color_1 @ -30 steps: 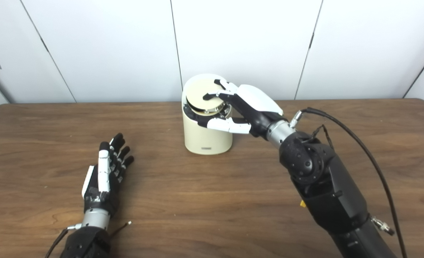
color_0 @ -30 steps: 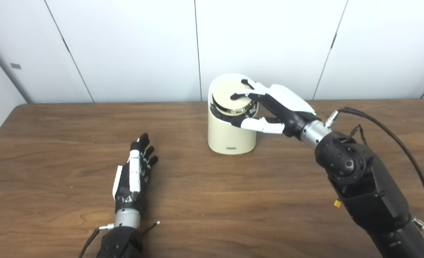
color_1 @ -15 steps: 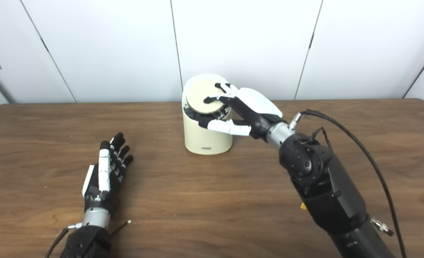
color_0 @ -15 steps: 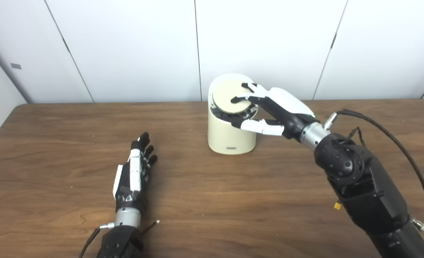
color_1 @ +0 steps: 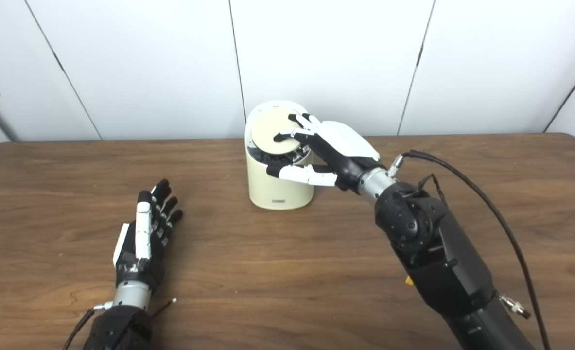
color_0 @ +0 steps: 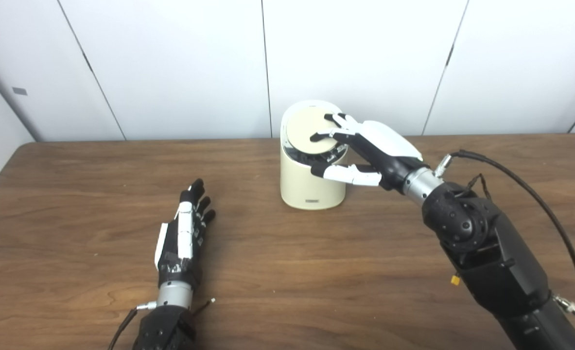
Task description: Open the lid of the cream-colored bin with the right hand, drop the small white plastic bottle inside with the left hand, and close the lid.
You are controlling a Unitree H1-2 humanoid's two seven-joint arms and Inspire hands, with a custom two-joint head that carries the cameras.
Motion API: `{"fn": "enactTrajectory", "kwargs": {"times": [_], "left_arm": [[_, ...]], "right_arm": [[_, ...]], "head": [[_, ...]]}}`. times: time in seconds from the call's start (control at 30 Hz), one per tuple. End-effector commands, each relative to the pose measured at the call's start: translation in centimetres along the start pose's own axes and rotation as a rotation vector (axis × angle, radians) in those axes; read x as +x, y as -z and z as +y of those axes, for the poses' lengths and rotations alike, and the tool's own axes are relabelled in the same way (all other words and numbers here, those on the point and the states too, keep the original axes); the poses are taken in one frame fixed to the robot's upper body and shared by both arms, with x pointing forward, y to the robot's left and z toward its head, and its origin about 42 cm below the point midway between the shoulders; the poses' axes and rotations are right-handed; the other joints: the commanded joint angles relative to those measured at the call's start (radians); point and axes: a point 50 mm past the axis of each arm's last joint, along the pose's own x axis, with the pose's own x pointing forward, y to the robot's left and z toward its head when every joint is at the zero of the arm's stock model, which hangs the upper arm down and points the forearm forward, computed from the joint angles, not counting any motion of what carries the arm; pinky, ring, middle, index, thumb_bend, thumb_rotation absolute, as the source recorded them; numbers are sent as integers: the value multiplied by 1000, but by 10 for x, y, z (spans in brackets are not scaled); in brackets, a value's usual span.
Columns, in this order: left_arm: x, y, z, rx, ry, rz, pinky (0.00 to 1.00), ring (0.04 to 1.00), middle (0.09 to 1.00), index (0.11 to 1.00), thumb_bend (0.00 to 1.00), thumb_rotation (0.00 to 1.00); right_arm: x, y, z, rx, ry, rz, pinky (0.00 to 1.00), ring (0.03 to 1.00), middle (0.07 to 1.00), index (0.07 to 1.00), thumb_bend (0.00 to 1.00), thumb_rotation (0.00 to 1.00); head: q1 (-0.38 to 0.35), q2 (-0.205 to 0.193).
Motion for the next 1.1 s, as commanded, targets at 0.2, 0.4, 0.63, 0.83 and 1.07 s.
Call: {"fn": "enactTrajectory", "kwargs": {"times": [0.2,0.4,0.63,0.83,1.07], "left_arm": [[9,-19,-9,-5,20,-85,932,968,985,962,634,962],[9,-20,-11,-10,16,-87,928,966,983,963,643,958],[8,-21,-12,-18,18,-88,940,970,987,967,636,964],[7,-20,-12,-16,17,-85,935,971,987,969,627,971],[6,-21,-11,-14,11,-82,923,965,984,962,616,946]], "right_arm": [[6,2,11,-33,-90,48,1000,1000,1000,784,605,1000],[6,4,13,-31,-100,49,1000,1000,1000,767,598,1000],[4,1,9,-10,-69,38,1000,1000,1000,797,594,1000],[-7,-12,-15,15,7,0,1000,1000,1000,822,566,1000],[-22,-24,-40,10,91,-36,939,1000,1000,815,565,1000]], "head": [[2,9],[4,11],[8,10],[10,12],[8,13]]}}
